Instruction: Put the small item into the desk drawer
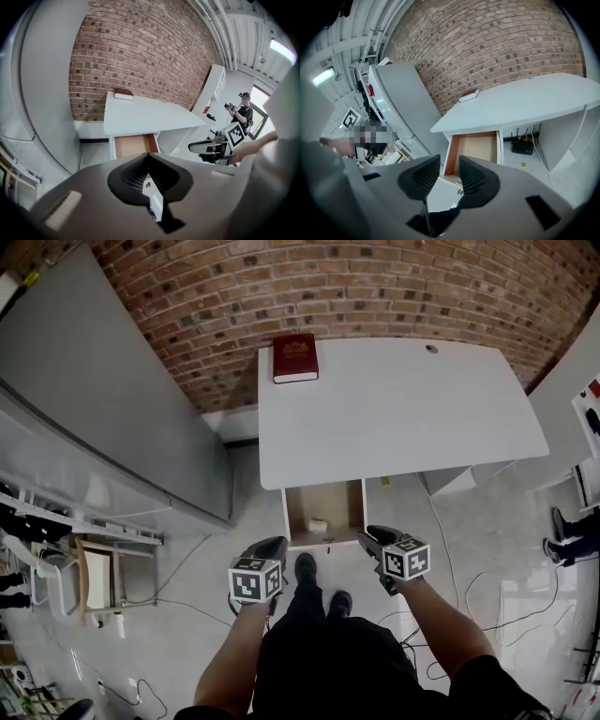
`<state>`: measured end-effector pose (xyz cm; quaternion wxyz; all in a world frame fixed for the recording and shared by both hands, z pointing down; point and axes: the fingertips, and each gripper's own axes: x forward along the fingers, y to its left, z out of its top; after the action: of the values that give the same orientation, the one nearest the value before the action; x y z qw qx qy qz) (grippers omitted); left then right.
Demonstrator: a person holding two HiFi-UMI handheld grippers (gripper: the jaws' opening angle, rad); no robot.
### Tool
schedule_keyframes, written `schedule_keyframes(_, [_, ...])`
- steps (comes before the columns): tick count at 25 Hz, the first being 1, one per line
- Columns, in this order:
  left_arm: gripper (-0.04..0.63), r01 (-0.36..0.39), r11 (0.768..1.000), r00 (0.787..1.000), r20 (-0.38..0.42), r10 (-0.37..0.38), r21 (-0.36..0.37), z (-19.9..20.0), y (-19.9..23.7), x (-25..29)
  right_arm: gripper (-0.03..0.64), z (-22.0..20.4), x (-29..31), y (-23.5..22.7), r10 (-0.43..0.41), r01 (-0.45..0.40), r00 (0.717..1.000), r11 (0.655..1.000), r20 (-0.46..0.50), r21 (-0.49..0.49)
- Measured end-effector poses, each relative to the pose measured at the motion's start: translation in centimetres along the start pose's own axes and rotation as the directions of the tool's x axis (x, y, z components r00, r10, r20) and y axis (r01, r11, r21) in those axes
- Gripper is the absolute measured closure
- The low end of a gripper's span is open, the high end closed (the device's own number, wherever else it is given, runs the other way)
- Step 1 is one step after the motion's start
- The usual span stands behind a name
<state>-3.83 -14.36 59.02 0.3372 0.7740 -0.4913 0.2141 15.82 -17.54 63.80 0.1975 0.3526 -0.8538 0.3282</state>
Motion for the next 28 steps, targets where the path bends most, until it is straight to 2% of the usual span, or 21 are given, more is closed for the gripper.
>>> schedule_keyframes(4, [0.584,-0.012,1.0,1.0,0.019,0.012,0.004,0.5,-1.1,-1.7,0.496,1.2,-2.2,0.3,-0.012,0.007,0.998,0.997,0.063,0.079])
schedule_keyframes(6, [0.583,-0.01,1.0,0.999,0.032,0.01,0.011,1.0,-1.7,-2.5,0.5,2.0,-3.3,1.0,-0.013,0.004,0.995,0.996,0.097,0.085])
schedule_keyframes(11, [0.584,-0.007,0.999,0.998,0.06,0.005,0.037,2.9,-1.7,-4.0,0.511,4.6,-5.9,3.9,0.009,-0.009,0.99,1.0,0.142,0.001])
schedule_keyframes(16, [0.583,0.013,0.996,0.994,0.11,-0.022,0.083,6.4,-0.7,-4.9,0.522,6.2,-7.2,5.9,-0.009,0.026,0.989,0.994,0.15,-0.107])
schedule_keyframes(23, [0.583,0.024,0.991,0.983,0.178,-0.047,0.133,10.1,2.6,-8.1,0.54,10.0,-5.6,9.9,-0.019,0.039,0.977,0.995,0.213,-0.094])
schedule_keyframes(28, [0.584,0.02,0.985,0.967,0.245,-0.062,0.17,13.0,4.9,-11.2,0.554,14.5,-4.7,14.0,-0.001,0.044,0.966,0.986,0.26,-0.163])
